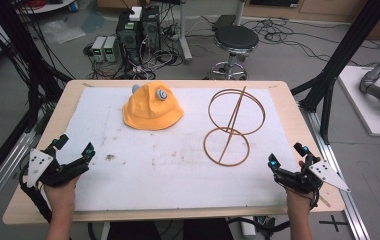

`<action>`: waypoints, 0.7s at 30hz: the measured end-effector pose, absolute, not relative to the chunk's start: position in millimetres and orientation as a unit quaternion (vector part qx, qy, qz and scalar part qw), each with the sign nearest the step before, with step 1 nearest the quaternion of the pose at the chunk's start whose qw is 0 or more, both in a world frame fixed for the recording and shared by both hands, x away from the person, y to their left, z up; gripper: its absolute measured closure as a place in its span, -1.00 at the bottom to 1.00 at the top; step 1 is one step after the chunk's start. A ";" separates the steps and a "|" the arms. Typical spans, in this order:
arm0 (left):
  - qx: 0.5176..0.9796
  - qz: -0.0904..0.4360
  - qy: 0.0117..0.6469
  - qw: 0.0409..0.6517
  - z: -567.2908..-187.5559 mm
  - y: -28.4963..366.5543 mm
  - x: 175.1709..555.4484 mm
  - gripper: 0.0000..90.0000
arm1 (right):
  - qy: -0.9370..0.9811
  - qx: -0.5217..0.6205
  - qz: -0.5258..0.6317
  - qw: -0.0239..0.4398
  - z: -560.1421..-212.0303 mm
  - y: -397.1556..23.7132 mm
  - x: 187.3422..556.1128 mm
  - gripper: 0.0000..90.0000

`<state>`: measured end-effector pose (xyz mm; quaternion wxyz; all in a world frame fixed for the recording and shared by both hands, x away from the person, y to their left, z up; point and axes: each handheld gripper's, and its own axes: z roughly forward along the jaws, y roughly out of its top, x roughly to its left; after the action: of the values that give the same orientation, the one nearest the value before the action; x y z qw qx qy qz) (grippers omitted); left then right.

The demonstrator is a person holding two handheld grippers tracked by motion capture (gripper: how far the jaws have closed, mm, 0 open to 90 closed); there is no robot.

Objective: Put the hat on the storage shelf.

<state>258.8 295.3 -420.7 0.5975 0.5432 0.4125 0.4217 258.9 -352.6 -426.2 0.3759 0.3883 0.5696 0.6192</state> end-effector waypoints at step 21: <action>0.548 0.406 0.409 0.606 -411.3 266.3 265.5 -0.73 | 0.562 0.393 0.624 0.373 -426.4 -352.1 259.1 -0.97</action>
<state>265.5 266.3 -411.3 0.6064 0.5478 0.4091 0.4061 259.1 -352.1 -426.4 0.3733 0.3931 0.5624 0.6243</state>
